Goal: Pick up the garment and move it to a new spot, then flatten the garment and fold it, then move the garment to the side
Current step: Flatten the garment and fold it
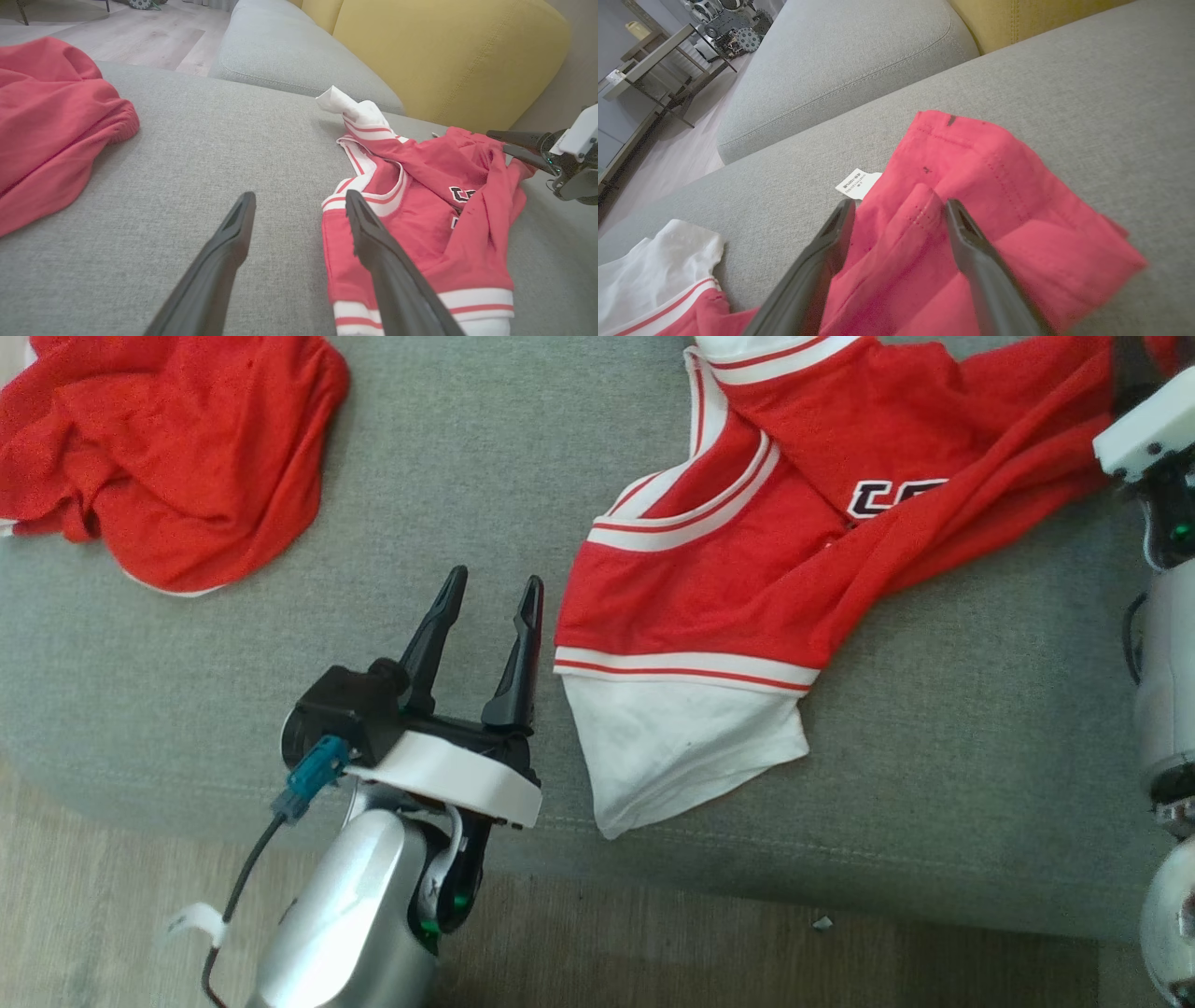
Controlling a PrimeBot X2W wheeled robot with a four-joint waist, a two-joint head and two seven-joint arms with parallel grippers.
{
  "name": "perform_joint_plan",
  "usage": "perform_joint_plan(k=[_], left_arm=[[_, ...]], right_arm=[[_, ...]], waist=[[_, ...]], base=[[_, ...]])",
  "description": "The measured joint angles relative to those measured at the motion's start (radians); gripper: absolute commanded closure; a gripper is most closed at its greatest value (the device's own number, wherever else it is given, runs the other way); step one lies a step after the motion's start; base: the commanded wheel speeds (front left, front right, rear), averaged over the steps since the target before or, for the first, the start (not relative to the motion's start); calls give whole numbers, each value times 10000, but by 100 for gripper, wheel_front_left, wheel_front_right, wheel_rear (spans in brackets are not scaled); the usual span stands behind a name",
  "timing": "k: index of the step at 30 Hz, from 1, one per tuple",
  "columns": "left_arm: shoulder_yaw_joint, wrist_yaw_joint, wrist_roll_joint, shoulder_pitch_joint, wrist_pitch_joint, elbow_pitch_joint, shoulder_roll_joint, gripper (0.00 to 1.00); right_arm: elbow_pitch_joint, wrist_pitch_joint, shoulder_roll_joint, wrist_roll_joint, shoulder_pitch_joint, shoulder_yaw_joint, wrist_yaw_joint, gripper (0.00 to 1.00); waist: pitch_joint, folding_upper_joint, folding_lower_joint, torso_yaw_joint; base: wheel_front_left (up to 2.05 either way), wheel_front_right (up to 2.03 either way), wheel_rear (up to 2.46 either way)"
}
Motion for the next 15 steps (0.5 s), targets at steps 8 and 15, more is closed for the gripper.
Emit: perform_joint_plan(k=[8,15], left_arm=[[-71,90,-104,0,0,4,0,0],[-130,119,-167,0,0,2,-2,0]], right_arm=[[648,-10,-205,-614,-134,-477,0,0],[932,-104,-188,-965,-198,-807,0,0]], waist=[[10,0,0,150],[13,0,0,132]], base=[[0,0,0],[0,0,0]])
